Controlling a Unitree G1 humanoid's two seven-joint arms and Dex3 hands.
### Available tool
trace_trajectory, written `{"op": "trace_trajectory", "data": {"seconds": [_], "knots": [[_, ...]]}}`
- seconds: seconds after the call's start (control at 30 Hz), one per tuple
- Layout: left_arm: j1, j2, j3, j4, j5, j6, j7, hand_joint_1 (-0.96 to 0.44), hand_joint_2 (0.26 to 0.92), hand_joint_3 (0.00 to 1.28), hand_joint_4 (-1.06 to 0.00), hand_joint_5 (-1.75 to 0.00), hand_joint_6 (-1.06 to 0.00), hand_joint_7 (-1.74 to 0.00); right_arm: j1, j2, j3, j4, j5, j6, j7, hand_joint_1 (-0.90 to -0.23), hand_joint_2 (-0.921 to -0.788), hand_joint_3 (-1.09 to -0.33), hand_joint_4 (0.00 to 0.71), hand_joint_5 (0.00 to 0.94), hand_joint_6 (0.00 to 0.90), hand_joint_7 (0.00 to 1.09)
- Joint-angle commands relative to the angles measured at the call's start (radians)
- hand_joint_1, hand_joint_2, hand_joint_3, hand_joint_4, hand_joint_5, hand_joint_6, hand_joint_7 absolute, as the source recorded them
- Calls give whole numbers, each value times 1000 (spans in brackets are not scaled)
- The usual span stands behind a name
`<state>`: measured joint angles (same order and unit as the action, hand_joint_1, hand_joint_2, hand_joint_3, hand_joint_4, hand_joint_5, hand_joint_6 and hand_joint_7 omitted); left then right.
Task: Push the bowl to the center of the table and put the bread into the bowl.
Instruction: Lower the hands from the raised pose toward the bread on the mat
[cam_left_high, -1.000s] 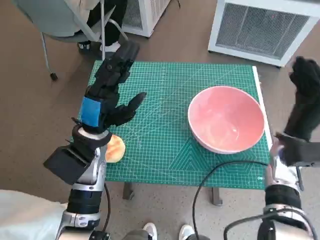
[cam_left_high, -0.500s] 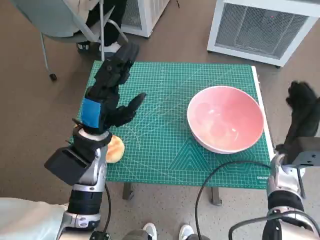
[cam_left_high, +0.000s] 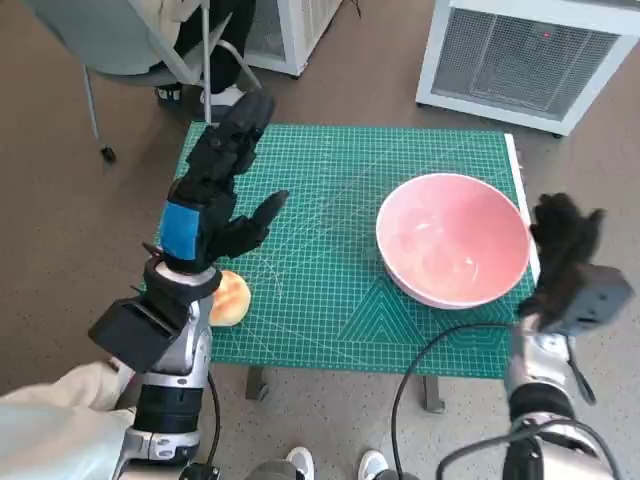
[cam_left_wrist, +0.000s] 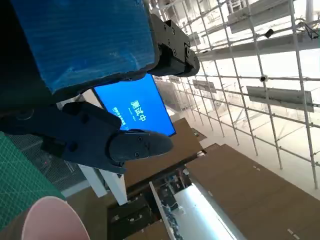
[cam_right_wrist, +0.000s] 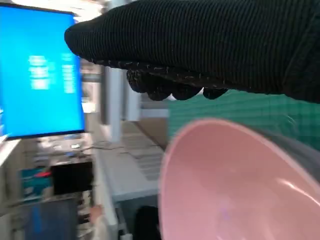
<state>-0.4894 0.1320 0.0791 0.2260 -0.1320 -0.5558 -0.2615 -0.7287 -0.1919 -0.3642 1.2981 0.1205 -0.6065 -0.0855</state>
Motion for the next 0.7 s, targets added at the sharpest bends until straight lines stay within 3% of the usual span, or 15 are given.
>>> {"op": "trace_trajectory", "data": {"seconds": [0.03, 0.37, 0.7], "knots": [[12, 5, 3, -11, 2, -4, 5, -354, 921, 357, -309, -1, -352, -183, -13, 29, -15, 18, 19, 54, 5, -403, -921, -777, 290, 13, 45, 660], [21, 13, 8, -20, 4, -6, 7, -358, 921, 355, -309, -1, -354, -179, -56, 69, -38, 22, 41, 107, 20, -449, -921, -772, 296, 14, 59, 646], [30, 24, 12, -23, 13, -18, 10, -361, 921, 356, -307, 0, -356, -173, -101, 94, -40, 26, 43, 139, 15, -434, -921, -764, 313, 20, 61, 630]]}}
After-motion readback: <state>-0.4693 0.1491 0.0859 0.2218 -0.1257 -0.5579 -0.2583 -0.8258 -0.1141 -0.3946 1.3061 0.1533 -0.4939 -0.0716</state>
